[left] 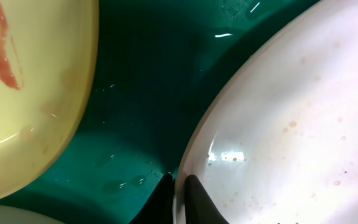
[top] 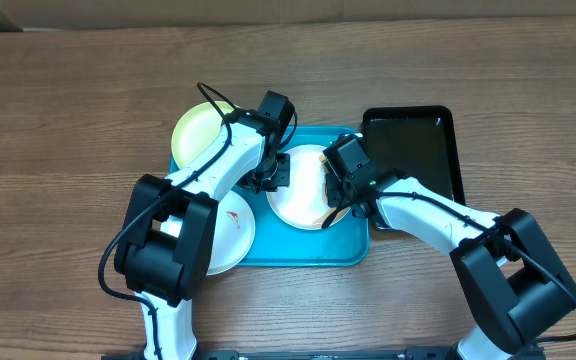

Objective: Clean dirty plates on tray and stack at the side
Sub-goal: 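Scrub the held white plate with the sponge in the right gripper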

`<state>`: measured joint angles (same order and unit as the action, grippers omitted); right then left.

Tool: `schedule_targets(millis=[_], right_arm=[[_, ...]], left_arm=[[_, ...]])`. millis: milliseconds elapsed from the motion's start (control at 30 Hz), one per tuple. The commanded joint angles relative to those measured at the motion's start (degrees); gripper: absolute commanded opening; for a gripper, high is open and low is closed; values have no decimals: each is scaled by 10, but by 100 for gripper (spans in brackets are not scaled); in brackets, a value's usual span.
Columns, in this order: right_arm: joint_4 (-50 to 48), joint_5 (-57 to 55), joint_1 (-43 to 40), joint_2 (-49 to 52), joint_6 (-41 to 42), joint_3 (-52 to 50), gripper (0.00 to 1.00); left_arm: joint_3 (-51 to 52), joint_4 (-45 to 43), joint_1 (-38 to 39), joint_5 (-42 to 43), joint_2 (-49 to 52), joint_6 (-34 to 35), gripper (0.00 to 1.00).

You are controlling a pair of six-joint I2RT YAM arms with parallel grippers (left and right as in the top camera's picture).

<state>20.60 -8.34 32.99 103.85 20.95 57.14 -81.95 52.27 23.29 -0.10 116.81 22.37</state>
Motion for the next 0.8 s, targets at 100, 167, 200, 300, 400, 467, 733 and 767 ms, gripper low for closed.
schedule_targets(millis=[100,167,200,300,400,467,733,767], right_arm=[[-9,16,-2,1,5,-16,10],[-14,16,-2,2,5,-16,13],[-19,16,-2,4,5,-16,13],[-36,15,-2,12,1,-16,13],[-56,16,-2,24,1,-16,13],[-64,16,-2,31,1,-16,12],[-70,22,-2,37,1,-16,4],[-70,31,-2,37,1,-16,4]], left_arm=[[2,1,4,-14,9,4,9],[2,1,4,-14,9,4,9],[2,1,4,-14,9,4,9],[2,1,4,-14,9,4,9],[2,1,4,-14,9,4,8],[2,1,4,-14,9,4,9],[2,1,4,-14,9,4,4],[2,1,4,-14,9,4,4]])
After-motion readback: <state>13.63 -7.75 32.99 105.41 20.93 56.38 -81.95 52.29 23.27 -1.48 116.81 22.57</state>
